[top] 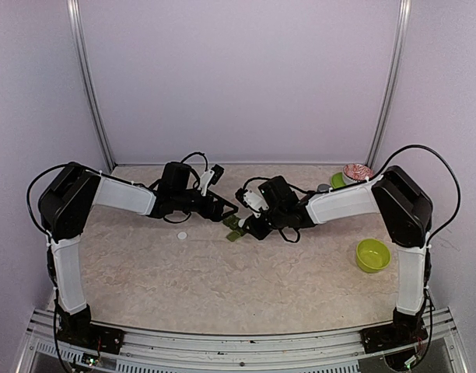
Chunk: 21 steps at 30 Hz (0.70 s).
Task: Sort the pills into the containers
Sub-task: Pour the pill into the compartment of the pill container.
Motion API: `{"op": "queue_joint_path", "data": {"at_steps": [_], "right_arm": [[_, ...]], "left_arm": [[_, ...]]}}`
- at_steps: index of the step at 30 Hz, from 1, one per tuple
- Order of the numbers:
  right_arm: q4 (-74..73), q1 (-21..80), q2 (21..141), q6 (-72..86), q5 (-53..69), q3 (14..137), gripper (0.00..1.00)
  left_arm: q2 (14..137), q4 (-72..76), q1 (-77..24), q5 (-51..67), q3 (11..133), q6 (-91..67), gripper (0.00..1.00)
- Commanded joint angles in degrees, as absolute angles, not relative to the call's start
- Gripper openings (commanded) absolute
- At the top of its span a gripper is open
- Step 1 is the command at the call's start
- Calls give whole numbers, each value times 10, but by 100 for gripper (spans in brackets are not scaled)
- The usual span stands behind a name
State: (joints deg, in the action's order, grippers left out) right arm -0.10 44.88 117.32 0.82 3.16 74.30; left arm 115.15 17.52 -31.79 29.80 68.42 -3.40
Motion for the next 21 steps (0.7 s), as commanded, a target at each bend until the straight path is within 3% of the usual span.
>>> {"op": "queue_joint_path", "data": {"at_steps": [1, 21], "right_arm": [[-14, 453, 1168, 3, 32, 751, 23], [1, 453, 1137, 4, 33, 722, 24]], "left_arm": [[1153, 178, -312, 308, 690, -34, 94], [1153, 179, -312, 308, 690, -36, 93]]}}
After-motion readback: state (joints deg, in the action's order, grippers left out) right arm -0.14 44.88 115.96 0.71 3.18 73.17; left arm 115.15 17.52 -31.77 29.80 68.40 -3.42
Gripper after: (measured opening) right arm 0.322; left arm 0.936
